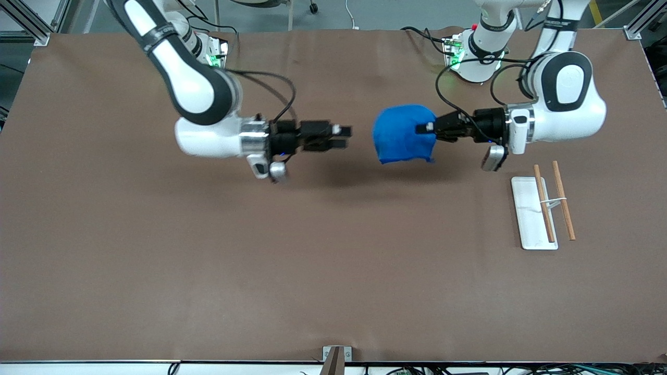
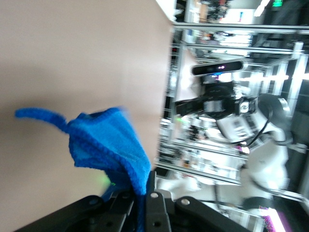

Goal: Right arm passes towel to left arm to hang
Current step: 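Open the right gripper and pull the left gripper away with towel, then carry the towel over the dowel rack while the right gripper retracts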

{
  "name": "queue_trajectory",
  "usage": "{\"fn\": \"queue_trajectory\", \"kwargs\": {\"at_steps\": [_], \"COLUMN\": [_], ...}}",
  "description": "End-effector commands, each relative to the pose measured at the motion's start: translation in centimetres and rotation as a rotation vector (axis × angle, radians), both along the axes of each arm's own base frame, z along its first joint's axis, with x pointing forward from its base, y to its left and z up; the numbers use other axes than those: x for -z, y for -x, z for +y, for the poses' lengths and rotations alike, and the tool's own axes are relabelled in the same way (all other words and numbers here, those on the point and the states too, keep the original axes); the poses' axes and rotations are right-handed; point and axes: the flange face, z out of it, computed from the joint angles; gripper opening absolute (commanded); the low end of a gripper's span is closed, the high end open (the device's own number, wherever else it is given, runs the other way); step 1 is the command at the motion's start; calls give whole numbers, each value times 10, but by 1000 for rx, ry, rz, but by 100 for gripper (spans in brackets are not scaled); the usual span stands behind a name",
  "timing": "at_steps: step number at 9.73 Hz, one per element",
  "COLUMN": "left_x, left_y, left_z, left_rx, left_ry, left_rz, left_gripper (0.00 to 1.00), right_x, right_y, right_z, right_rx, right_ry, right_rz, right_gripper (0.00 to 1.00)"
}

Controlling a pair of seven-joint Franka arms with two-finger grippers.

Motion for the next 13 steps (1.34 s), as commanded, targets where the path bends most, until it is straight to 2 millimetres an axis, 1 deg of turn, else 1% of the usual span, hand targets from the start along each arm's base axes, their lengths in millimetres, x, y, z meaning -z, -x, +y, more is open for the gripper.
{"fn": "queue_trajectory", "kwargs": {"at_steps": [1,2,3,4,5,6,7,8,9,10,11,12,13], "left_x": [13,17,22,26,22,21,28,43,54,62,70,78,81], "left_y": [-16,-23,-33,-44,-54,-61,-72,-86,-95,-95,-88,-85,-86], "left_z": [47,77,107,141,181,214,236,249,277,299,322,335,345], "left_rx": [49,73,88,72,73,86,90,98,70,93,122,113,100], "left_ry": [-205,-295,-375,-436,-522,-609,-659,-688,-713,-723,-727,-731,-743], "left_rz": [-69,-80,-83,-75,-93,-96,-87,-69,-57,-88,-125,-117,-112], "left_gripper": [0,0,0,0,0,1,1,1,2,3,3,3,3], "right_x": [9,15,18,16,11,6,-1,-16,-26,-41,-68,-91,-119], "right_y": [-15,-26,-32,-37,-36,-35,-33,-31,-28,-25,-19,-8,4], "right_z": [-62,-102,-146,-191,-236,-275,-312,-339,-359,-369,-370,-366,-368], "right_rx": [-65,-83,-94,-96,-101,-115,-110,-121,-123,-114,-119,-111,-75], "right_ry": [216,350,474,563,659,752,831,943,1036,1120,1227,1313,1340], "right_rz": [-5,-42,-77,-85,-89,-87,-71,-101,-107,-118,-155,-140,-146], "right_gripper": [100,100,100,100,100,100,100,100,100,100,100,100,100]}}
